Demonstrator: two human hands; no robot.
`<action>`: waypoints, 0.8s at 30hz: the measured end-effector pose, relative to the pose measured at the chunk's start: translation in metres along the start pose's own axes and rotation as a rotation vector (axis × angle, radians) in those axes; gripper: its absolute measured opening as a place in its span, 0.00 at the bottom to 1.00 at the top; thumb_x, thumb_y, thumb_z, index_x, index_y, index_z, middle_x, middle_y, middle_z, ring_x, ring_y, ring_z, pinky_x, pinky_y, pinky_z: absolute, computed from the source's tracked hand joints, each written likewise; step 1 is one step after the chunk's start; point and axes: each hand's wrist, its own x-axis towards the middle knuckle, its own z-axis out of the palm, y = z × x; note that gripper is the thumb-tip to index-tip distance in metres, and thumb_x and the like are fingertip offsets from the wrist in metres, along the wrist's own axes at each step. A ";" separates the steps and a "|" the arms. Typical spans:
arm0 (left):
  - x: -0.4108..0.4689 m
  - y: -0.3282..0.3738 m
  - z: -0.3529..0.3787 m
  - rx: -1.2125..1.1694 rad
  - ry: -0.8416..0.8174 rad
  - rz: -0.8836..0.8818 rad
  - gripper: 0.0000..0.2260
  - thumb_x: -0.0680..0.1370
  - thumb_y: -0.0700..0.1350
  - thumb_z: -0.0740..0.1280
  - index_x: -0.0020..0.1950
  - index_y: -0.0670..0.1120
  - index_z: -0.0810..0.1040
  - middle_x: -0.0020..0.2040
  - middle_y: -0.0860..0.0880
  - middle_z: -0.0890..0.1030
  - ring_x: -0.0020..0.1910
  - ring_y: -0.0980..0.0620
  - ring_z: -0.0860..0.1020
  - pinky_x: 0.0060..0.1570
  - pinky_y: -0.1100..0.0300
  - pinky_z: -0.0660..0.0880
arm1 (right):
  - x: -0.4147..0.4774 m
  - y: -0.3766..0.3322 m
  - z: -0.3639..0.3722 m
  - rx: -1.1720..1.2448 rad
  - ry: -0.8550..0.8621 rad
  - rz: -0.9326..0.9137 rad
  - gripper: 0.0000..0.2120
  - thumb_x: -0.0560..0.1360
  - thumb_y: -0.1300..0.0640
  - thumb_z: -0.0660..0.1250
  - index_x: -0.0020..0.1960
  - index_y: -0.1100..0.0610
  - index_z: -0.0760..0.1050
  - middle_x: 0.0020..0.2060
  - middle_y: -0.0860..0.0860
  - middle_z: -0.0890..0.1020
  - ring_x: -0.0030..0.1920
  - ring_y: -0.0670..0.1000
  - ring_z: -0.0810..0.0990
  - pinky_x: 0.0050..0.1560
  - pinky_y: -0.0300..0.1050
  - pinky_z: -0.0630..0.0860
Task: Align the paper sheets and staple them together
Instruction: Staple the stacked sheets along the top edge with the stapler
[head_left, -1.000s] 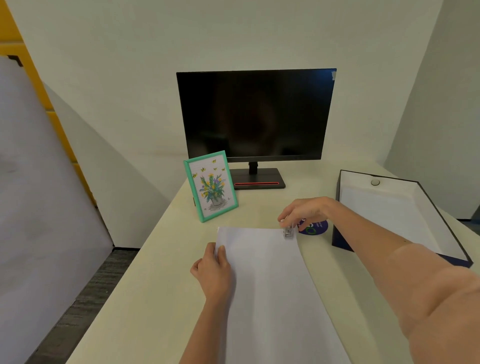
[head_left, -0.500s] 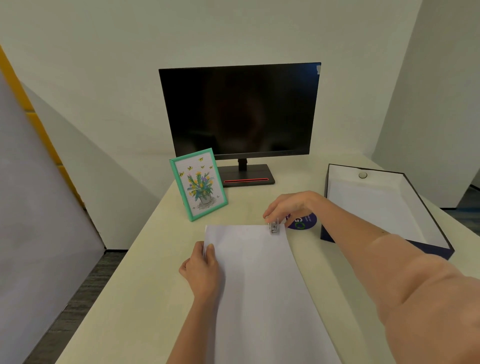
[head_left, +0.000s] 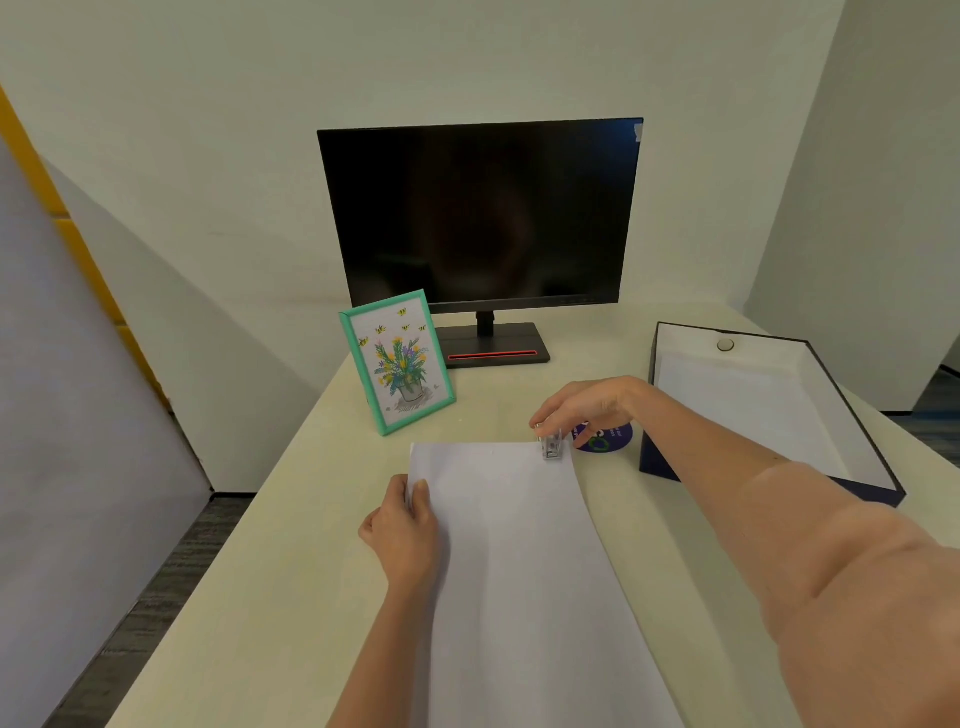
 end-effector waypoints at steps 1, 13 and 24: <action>0.000 0.001 0.000 0.002 0.001 0.002 0.12 0.80 0.41 0.57 0.36 0.46 0.63 0.28 0.51 0.65 0.37 0.43 0.66 0.52 0.56 0.59 | 0.000 0.000 0.000 -0.003 0.000 -0.003 0.25 0.74 0.54 0.70 0.70 0.56 0.70 0.69 0.54 0.70 0.69 0.54 0.68 0.62 0.49 0.73; -0.001 0.003 -0.002 -0.006 0.009 0.006 0.12 0.80 0.40 0.57 0.37 0.45 0.63 0.28 0.52 0.64 0.32 0.47 0.64 0.54 0.54 0.61 | 0.001 0.005 0.003 0.057 -0.015 -0.034 0.25 0.74 0.56 0.71 0.69 0.54 0.70 0.65 0.53 0.72 0.64 0.52 0.69 0.64 0.50 0.73; -0.001 0.003 -0.002 -0.013 0.005 -0.001 0.14 0.80 0.40 0.57 0.35 0.48 0.60 0.27 0.52 0.63 0.34 0.45 0.63 0.56 0.53 0.61 | 0.004 0.000 0.002 0.025 -0.031 -0.020 0.26 0.73 0.54 0.72 0.69 0.54 0.71 0.66 0.52 0.72 0.66 0.52 0.69 0.64 0.50 0.73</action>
